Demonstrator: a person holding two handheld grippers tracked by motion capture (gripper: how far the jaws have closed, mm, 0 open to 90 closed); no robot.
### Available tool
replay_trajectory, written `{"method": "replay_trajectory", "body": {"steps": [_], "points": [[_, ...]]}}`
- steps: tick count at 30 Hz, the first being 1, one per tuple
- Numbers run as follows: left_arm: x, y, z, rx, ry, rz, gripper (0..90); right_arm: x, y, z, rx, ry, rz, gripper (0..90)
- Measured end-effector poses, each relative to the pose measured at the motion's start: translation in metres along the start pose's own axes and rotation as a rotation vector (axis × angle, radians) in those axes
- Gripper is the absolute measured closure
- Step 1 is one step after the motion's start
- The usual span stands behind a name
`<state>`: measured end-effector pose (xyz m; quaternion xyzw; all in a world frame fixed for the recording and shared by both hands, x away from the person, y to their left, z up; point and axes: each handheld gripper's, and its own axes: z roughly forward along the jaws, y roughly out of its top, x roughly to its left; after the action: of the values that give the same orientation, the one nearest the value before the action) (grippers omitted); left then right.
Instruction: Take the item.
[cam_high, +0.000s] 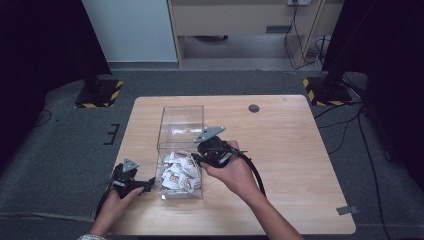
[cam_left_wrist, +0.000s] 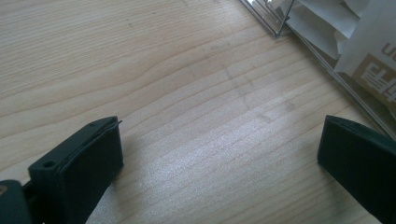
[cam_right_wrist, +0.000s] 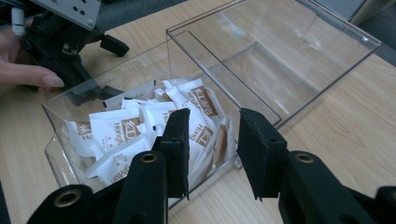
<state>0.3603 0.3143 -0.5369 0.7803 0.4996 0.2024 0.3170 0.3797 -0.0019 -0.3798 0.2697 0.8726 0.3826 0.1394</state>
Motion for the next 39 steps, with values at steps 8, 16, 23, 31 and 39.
{"method": "replay_trajectory", "body": {"steps": [8,16,23,31,39], "points": [[0.0,0.0,0.0,0.0,0.0,0.0,0.0,0.009,-0.001,0.008,0.001,0.027,-0.014,67.3],[0.0,0.0,0.0,0.0,0.0,0.0,0.0,0.014,-0.006,0.014,0.007,0.047,-0.02,71.3],[0.0,0.0,0.0,0.0,0.0,0.0,0.0,0.018,-0.012,0.022,0.015,0.064,-0.022,72.8],[0.0,0.0,0.0,0.0,-0.001,0.001,0.0,0.022,-0.017,0.029,0.025,0.082,-0.021,73.7],[0.0,0.0,0.0,0.0,-0.001,0.001,0.0,0.025,-0.021,0.037,0.04,0.095,-0.024,74.0]]}}
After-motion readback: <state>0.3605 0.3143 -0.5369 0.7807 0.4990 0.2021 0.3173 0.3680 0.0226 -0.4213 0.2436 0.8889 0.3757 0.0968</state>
